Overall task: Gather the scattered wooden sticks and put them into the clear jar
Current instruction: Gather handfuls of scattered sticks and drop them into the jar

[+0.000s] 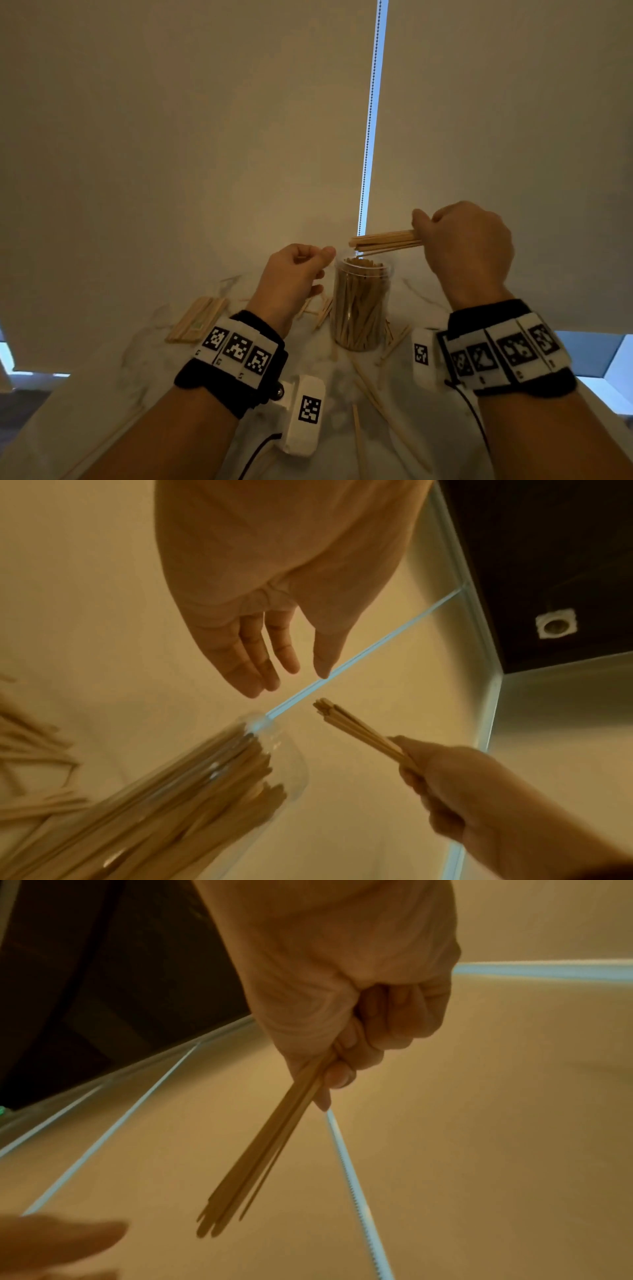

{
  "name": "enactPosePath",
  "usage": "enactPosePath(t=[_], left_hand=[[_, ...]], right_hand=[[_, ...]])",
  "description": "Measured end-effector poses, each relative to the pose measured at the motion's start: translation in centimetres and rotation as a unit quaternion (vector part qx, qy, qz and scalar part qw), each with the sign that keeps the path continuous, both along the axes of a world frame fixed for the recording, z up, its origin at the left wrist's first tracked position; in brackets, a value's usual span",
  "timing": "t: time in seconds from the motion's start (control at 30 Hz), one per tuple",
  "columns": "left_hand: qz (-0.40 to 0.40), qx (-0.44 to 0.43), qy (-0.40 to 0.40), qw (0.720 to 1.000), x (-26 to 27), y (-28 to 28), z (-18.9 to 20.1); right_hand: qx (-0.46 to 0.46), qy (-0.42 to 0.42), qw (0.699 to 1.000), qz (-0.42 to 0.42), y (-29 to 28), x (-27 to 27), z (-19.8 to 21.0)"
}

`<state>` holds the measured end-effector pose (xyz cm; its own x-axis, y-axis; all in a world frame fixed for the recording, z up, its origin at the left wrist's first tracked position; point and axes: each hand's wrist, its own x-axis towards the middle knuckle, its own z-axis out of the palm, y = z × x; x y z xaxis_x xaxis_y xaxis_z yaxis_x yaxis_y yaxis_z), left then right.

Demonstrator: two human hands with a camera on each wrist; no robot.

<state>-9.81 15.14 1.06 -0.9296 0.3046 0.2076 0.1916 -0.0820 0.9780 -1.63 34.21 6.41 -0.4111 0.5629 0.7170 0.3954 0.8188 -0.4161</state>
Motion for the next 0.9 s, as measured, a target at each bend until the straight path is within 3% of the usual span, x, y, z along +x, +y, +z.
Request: enactPosePath(t=[0.13,0.27,0.4,0.57,0.63,0.8,0.9], left_hand=[[-0.019,-0.112,0.021,0.993,-1.3,3.0,-1.0],[-0.042,-0.234,0.07,0.969,-3.3,5.7,-1.5],[-0.085,-0.261,0.078,0.958,-4.0,6.7,-1.9],[-0.083,-0.27,0.113,0.953,-4.4,6.1,-2.1],[-0.088,-0.271,0.115,0.952,-4.5,6.0,-2.1],[-0.083,-0.259,0.11,0.956,-4.7,5.8,-2.3],[-0.086,-0.257,0.107,0.957,-4.9,5.9,-2.3]], right_hand=[[0.043,-0.073,0.996,-0.024,1.6,-2.3,2.0],[0.191,-0.202,0.96,-0.041,0.0,-5.0,3.9],[0.289,-0.315,0.904,-0.012,-1.7,-6.4,4.3],[0.259,-0.398,0.875,0.1,-2.5,-8.5,1.9],[0.219,-0.402,0.882,0.112,-2.4,-9.6,0.6],[0.129,-0.317,0.935,0.086,-1.0,-9.2,0.3],[0.087,-0.3,0.944,0.107,-0.8,-8.8,0.5]])
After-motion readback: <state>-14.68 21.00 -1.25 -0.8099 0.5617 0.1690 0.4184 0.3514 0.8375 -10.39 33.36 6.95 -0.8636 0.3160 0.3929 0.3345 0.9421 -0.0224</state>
